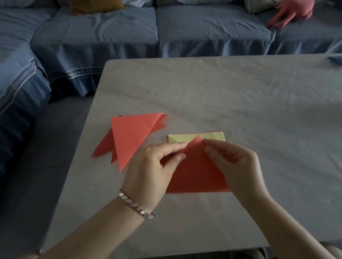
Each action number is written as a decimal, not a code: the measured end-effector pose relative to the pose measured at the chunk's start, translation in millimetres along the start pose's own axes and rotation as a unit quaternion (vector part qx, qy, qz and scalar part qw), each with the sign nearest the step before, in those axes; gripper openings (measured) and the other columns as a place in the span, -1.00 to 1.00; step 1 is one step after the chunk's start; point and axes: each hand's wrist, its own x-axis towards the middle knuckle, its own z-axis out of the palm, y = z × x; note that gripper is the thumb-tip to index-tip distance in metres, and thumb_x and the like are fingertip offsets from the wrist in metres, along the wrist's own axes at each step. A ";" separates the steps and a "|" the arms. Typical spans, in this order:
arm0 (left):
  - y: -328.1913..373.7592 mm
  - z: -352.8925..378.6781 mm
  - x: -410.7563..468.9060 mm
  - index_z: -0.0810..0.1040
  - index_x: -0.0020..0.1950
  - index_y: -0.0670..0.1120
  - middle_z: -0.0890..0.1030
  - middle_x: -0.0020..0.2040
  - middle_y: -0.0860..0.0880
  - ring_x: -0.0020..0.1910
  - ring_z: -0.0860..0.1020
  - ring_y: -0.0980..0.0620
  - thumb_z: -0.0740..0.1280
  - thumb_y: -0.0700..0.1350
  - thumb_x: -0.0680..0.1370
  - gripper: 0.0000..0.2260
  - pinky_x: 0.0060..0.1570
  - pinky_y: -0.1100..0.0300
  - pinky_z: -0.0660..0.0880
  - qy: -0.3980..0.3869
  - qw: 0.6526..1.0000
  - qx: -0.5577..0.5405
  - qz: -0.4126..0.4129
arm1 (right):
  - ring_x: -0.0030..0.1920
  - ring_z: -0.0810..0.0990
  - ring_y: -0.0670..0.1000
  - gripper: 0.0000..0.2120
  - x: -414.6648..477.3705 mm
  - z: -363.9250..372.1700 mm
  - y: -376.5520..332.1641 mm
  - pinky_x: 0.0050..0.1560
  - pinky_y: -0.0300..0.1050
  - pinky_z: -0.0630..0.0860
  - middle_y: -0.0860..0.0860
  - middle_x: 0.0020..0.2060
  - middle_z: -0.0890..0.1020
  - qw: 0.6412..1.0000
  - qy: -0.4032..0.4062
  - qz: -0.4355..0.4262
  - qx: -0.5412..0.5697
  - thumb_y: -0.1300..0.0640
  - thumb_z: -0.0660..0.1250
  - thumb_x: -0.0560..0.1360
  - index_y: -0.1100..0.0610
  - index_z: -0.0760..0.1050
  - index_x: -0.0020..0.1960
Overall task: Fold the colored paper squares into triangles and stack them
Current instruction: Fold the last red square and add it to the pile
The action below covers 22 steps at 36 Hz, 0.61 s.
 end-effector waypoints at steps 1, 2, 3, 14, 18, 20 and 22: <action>0.1 0.1 0.1 0.67 -0.01 -0.10 0.57 -0.13 0.19 -0.07 0.53 0.29 0.45 -0.26 0.39 -0.80 -0.10 0.58 0.38 0.001 1.000 0.000 0.000 | -0.36 0.53 -0.31 -0.76 -0.2 -0.4 -0.3 -0.27 -0.50 0.40 -0.27 -0.41 0.63 1.000 -0.003 -0.001 0.000 0.26 0.40 0.41 -0.10 0.59 -0.21; 0.1 0.3 0.0 0.67 -0.01 -0.10 0.58 -0.13 0.18 -0.07 0.53 0.29 0.46 -0.26 0.38 -0.80 -0.10 0.59 0.38 0.001 1.000 0.000 0.000 | -0.36 0.54 -0.31 -0.76 -0.3 -0.8 -0.3 -0.26 -0.50 0.40 -0.27 -0.41 0.63 1.000 -0.003 -0.001 -0.002 0.26 0.40 0.41 -0.10 0.60 -0.21; 0.1 0.2 -0.2 0.67 -0.02 -0.10 0.58 -0.13 0.17 -0.07 0.53 0.28 0.46 -0.25 0.38 -0.80 -0.10 0.59 0.38 0.002 1.000 0.000 -0.001 | -0.36 0.54 -0.31 -0.76 -0.3 -1.2 0.1 -0.26 -0.50 0.40 -0.27 -0.41 0.63 1.000 -0.001 -0.001 -0.004 0.25 0.41 0.41 -0.11 0.60 -0.22; 1.3 -2.7 -3.4 0.66 0.00 -0.08 0.62 -0.10 0.14 -0.05 0.56 0.24 0.37 -0.13 0.38 -0.78 -0.08 0.49 0.45 0.002 1.000 -0.007 0.006 | -0.38 0.51 -0.28 -0.69 0.6 1.1 -2.3 -0.28 -0.50 0.38 -0.27 -0.44 0.61 1.000 0.000 -0.020 -0.008 0.30 0.42 0.40 -0.14 0.58 -0.24; 1.6 -3.8 -4.2 0.66 0.01 -0.08 0.60 -0.10 0.18 -0.05 0.55 0.30 0.41 -0.19 0.40 -0.81 -0.09 0.54 0.42 -0.004 1.000 -0.017 0.001 | -0.37 0.51 -0.27 -0.66 0.7 0.7 -2.2 -0.28 -0.50 0.39 -0.28 -0.44 0.61 1.000 0.003 -0.022 -0.008 0.29 0.42 0.39 -0.18 0.57 -0.28; 1.0 -4.2 -4.8 0.66 0.01 -0.08 0.60 -0.12 0.21 -0.09 0.54 0.37 0.44 -0.24 0.41 -0.80 -0.10 0.57 0.39 -0.010 1.000 -0.025 -0.008 | -0.36 0.51 -0.24 -0.64 1.4 0.6 -1.1 -0.27 -0.49 0.40 -0.25 -0.43 0.62 1.000 0.003 -0.022 -0.010 0.28 0.43 0.38 -0.21 0.58 -0.31; 0.2 -4.5 -5.0 0.66 0.00 -0.07 0.58 -0.17 0.27 -0.15 0.53 0.43 0.44 -0.25 0.41 -0.81 -0.13 0.59 0.37 -0.015 0.999 -0.029 -0.025 | -0.37 0.51 -0.24 -0.66 2.6 0.4 -0.1 -0.28 -0.49 0.40 -0.25 -0.44 0.62 1.000 0.000 -0.019 -0.019 0.26 0.44 0.37 -0.20 0.58 -0.31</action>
